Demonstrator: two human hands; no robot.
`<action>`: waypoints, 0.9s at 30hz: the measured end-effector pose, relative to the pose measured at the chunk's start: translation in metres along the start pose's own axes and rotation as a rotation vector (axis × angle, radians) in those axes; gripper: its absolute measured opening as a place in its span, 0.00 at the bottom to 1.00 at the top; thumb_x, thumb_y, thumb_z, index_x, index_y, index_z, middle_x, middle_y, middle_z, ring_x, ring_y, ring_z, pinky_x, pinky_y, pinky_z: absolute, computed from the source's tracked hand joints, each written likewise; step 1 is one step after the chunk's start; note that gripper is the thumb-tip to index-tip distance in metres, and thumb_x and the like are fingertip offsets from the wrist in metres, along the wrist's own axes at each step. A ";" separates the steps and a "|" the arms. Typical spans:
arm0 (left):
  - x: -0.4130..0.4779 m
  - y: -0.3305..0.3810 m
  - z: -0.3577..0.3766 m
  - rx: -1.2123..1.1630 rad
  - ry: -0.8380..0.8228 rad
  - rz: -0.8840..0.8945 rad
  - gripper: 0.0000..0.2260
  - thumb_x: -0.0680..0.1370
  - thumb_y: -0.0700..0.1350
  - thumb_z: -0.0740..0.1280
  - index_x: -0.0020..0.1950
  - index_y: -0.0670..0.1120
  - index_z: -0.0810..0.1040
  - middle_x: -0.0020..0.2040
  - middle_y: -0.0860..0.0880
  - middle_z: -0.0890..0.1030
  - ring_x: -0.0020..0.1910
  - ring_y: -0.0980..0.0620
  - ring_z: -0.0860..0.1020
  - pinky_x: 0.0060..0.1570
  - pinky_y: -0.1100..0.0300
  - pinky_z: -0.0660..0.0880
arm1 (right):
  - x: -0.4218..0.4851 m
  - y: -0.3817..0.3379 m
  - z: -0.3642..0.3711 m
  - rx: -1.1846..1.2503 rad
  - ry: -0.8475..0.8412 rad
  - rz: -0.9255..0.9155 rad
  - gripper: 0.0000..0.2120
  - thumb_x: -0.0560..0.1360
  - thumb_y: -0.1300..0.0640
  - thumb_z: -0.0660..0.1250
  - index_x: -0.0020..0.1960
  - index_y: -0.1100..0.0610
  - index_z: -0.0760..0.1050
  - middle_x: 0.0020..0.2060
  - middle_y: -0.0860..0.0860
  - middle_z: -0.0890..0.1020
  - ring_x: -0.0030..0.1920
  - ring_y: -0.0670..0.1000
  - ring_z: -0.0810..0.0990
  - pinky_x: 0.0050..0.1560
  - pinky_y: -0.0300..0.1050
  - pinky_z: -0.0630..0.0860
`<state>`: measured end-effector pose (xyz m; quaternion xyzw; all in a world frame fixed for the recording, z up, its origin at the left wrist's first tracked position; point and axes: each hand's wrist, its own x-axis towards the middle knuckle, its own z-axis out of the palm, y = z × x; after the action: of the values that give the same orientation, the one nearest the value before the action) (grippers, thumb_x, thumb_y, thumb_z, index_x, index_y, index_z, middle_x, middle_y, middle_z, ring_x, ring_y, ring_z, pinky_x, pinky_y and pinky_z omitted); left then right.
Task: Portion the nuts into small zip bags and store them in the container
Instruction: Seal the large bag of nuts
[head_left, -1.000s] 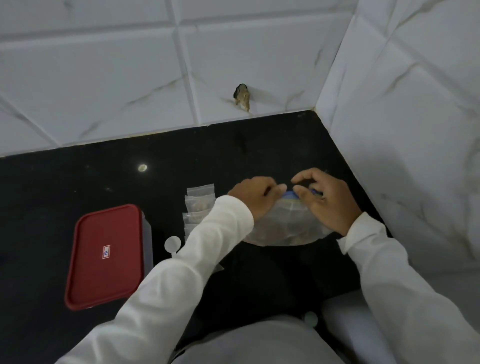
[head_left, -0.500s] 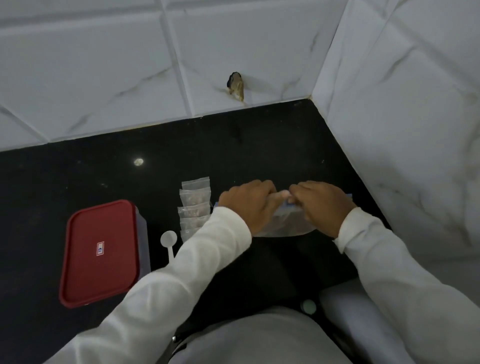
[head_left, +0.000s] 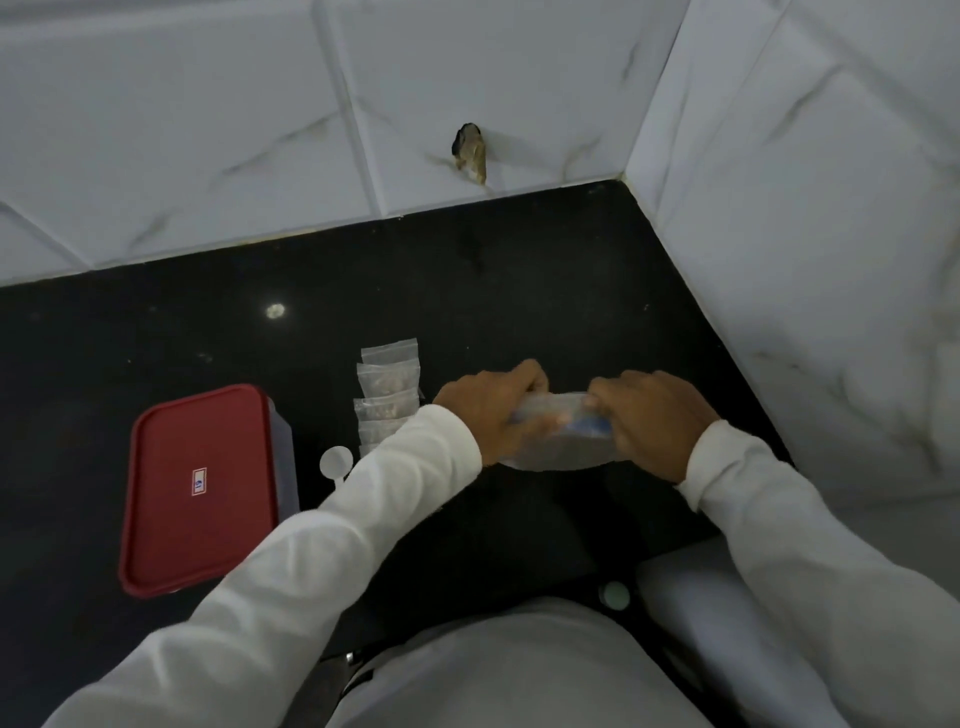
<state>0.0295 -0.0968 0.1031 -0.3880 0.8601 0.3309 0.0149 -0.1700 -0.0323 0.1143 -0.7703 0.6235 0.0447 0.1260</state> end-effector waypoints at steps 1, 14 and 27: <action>-0.001 -0.001 0.002 0.079 0.004 0.062 0.14 0.80 0.61 0.58 0.57 0.52 0.70 0.46 0.53 0.77 0.44 0.49 0.78 0.46 0.53 0.75 | 0.000 0.004 0.005 0.074 -0.022 0.032 0.06 0.79 0.52 0.63 0.51 0.54 0.74 0.40 0.49 0.76 0.41 0.50 0.77 0.42 0.40 0.66; -0.009 0.006 0.035 0.299 0.000 0.042 0.20 0.83 0.59 0.54 0.66 0.48 0.73 0.64 0.48 0.76 0.61 0.48 0.75 0.55 0.58 0.67 | -0.021 -0.016 0.059 -0.132 0.140 -0.109 0.13 0.62 0.58 0.73 0.46 0.56 0.76 0.39 0.53 0.80 0.38 0.55 0.79 0.37 0.51 0.74; -0.029 -0.017 0.089 0.193 0.304 0.198 0.16 0.62 0.37 0.79 0.48 0.42 0.82 0.44 0.43 0.83 0.40 0.41 0.82 0.37 0.51 0.80 | -0.045 -0.034 0.077 -0.032 0.244 0.037 0.19 0.57 0.56 0.77 0.47 0.55 0.78 0.40 0.53 0.81 0.39 0.55 0.81 0.39 0.51 0.77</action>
<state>0.0407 -0.0346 0.0320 -0.3435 0.9142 0.1845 -0.1104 -0.1398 0.0359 0.0549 -0.7602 0.6477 -0.0373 0.0360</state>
